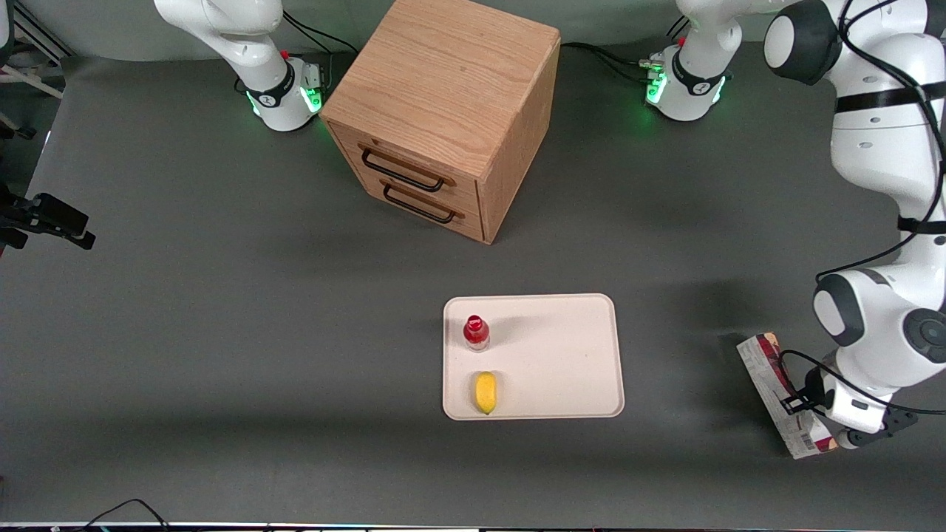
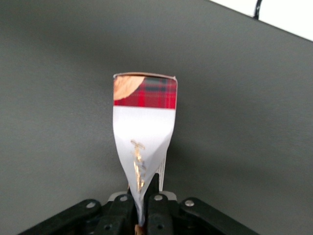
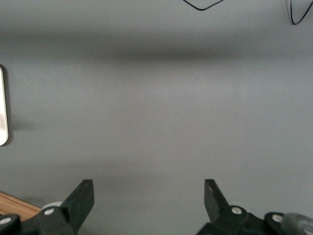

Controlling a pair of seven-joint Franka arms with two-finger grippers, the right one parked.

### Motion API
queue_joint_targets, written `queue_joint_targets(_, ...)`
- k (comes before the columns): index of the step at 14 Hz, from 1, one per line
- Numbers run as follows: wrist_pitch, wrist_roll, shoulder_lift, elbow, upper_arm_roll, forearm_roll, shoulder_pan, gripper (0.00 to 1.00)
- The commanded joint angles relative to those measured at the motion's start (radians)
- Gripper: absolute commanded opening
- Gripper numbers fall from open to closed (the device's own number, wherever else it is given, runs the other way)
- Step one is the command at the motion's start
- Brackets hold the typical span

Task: Place red cookie box on tray
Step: 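Lift the cookie box and carry it over the cream tray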

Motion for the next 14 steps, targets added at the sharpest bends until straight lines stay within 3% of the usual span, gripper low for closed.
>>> queue_joint_targets(1, -0.253, -0.007, -0.094, 0.115, -0.002, -0.008, -0.009, 0.0)
queue_joint_targets(7, -0.609, -0.031, -0.322, 0.154, -0.113, 0.023, -0.035, 0.0)
queue_joint_targets(11, -0.666, -0.275, -0.34, 0.126, -0.38, 0.17, -0.04, 0.0)
queue_joint_targets(14, -0.555, -0.445, -0.25, 0.068, -0.511, 0.288, -0.064, 0.0)
